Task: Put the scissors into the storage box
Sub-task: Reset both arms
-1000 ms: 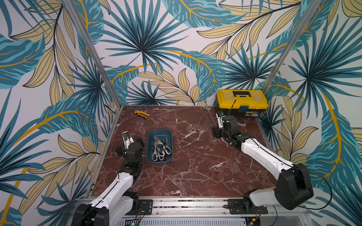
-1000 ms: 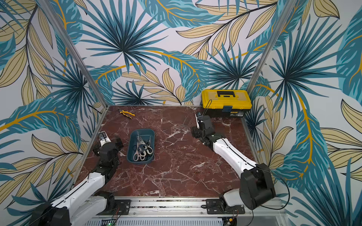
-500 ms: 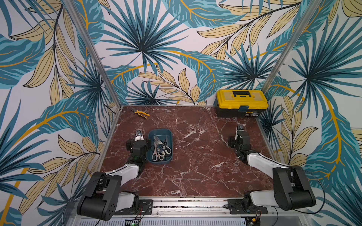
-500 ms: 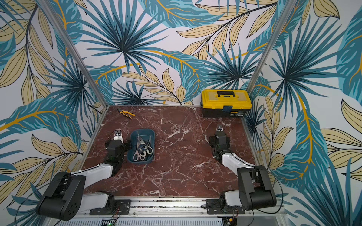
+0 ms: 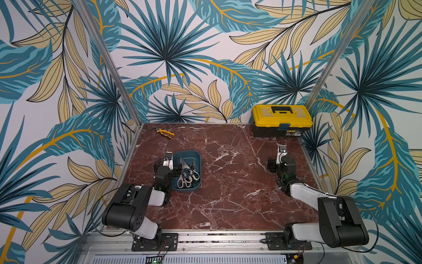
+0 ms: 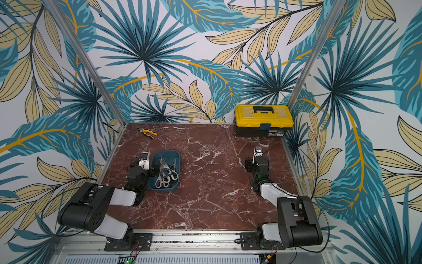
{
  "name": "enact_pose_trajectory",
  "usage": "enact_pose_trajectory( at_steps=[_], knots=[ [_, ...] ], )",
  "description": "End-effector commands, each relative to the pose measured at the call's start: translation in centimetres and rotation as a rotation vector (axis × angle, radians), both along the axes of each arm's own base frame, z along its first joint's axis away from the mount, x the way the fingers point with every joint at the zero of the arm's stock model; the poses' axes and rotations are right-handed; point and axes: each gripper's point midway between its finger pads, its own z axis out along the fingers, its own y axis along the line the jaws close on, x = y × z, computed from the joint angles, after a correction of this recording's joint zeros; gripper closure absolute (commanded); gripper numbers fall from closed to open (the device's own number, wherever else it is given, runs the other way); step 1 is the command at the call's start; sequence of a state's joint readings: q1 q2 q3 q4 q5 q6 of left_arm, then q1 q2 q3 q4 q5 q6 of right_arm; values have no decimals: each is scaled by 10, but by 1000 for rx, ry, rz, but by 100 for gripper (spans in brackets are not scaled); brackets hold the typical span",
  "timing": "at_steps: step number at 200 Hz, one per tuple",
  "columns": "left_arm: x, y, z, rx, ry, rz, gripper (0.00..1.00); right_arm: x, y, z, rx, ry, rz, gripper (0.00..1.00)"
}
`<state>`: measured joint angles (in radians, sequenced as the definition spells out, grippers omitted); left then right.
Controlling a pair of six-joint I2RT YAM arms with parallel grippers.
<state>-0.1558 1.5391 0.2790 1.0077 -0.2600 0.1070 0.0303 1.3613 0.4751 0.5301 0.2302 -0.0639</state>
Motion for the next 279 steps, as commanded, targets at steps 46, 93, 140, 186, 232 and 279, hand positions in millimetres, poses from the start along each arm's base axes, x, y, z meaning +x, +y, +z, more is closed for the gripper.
enact_pose_trajectory(
  at_steps=[46, 93, 140, 186, 232, 279],
  knots=[
    [13, -2, 17, -6, -25, -20, 0, -15, -24, 16, 109, -135, -45, 17],
    [23, 3, 13, -41, 22, -29, 0, -10, -36, 12, 183, -117, -49, 16],
    [23, 2, 13, -40, 23, -39, 0, -12, -38, 13, 216, -132, -35, 16],
    [23, 2, 13, -40, 24, -40, 0, -11, -5, 23, 268, -242, 91, 0],
    [23, 2, 13, -40, 25, -36, 0, 5, 7, -4, 209, -218, 112, 0],
    [24, 4, 12, -44, 32, -26, 0, 12, 11, -9, 164, -138, 73, 0]
  ],
)
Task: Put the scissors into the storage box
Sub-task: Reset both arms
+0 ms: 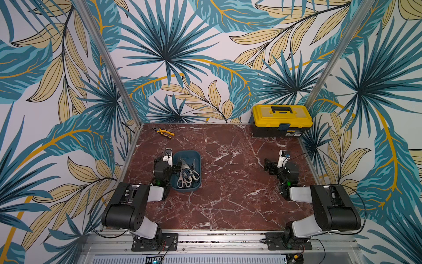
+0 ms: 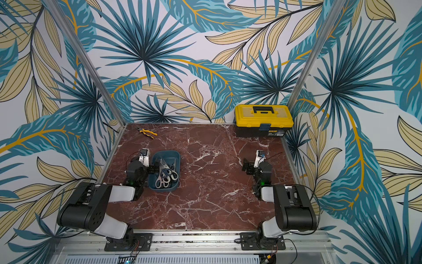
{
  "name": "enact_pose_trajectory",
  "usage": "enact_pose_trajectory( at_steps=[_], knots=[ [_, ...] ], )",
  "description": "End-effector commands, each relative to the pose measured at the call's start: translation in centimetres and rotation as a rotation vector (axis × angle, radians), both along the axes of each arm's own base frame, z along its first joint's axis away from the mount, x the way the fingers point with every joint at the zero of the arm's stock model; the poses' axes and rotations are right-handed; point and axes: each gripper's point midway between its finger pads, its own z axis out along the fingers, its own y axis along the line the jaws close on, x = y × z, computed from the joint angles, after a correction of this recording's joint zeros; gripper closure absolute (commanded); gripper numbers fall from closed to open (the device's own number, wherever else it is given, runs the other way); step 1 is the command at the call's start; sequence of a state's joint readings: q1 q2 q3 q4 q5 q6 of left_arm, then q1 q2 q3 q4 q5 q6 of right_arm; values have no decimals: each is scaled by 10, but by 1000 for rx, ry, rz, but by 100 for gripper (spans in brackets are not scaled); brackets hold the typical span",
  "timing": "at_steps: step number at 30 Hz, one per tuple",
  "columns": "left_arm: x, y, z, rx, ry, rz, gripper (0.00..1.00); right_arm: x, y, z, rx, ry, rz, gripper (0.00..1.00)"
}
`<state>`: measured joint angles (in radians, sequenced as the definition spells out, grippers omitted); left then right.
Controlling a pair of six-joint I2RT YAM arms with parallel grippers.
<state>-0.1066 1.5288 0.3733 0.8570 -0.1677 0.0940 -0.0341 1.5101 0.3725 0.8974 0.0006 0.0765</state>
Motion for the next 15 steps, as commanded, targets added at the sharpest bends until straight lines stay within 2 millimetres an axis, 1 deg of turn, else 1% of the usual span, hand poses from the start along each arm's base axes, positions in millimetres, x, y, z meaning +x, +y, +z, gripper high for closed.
enact_pose_trajectory(
  at_steps=[1, 6, 15],
  knots=[
    [6, 3, 9, -13, -16, 10, 0, 4, -2, 6, -48, -6, -27, 0],
    [6, 2, 9, -14, -15, 9, 0, 6, 2, 5, -55, 6, -5, 0],
    [6, 3, 9, -13, -15, 10, 0, 6, 3, 5, -58, 9, -7, 0]
  ],
)
